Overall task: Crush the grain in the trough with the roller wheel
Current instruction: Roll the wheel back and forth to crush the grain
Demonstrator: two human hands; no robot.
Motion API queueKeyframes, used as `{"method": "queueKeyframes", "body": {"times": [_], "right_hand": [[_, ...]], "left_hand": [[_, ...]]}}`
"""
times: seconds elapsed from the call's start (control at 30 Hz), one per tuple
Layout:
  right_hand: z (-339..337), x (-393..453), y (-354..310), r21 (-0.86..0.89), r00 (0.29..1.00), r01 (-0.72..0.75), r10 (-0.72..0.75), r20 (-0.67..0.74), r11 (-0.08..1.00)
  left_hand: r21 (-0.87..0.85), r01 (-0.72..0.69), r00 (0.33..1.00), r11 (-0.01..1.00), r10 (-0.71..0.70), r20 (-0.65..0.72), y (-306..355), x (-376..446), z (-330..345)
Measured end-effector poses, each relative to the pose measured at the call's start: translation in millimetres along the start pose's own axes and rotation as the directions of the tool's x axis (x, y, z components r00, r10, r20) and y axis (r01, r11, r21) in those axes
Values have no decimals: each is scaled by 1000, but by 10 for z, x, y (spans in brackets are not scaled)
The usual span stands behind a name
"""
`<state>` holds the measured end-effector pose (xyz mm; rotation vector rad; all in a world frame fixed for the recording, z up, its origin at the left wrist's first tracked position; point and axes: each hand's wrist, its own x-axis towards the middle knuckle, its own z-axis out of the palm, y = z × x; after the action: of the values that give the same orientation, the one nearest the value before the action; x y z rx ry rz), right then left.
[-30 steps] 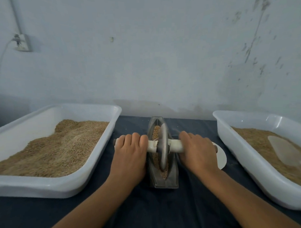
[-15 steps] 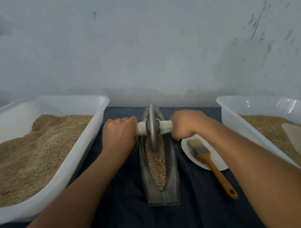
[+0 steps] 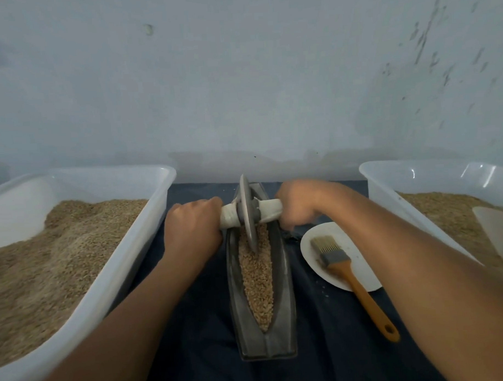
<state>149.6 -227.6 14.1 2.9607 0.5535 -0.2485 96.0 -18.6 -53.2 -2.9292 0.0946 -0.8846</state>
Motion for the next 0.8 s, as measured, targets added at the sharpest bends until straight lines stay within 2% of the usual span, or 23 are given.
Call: {"method": "queueKeyframes", "body": {"times": [0.2, 0.4, 0.5, 0.7, 0.8], "right_hand": [[308, -316, -18, -35, 962, 2, -11, -274, 999], [606, -659, -117, 24, 875, -68, 71, -480, 997], [691, -800, -202, 10, 797, -60, 54, -601, 998], [727, -1085, -299, -112, 598, -46, -63, -799, 993], [764, -1147, -321, -125, 552, -47, -79, -830, 991]], "left_hand": [[-18, -59, 992, 998, 57, -111, 65, -309, -144], [33, -75, 990, 997, 79, -120, 173, -608, -375], [6, -75, 984, 997, 75, -163, 173, -757, -411], [-15, -74, 981, 997, 70, -182, 149, -966, -495], [-14, -78, 978, 997, 74, -195, 158, -1037, -522]]}}
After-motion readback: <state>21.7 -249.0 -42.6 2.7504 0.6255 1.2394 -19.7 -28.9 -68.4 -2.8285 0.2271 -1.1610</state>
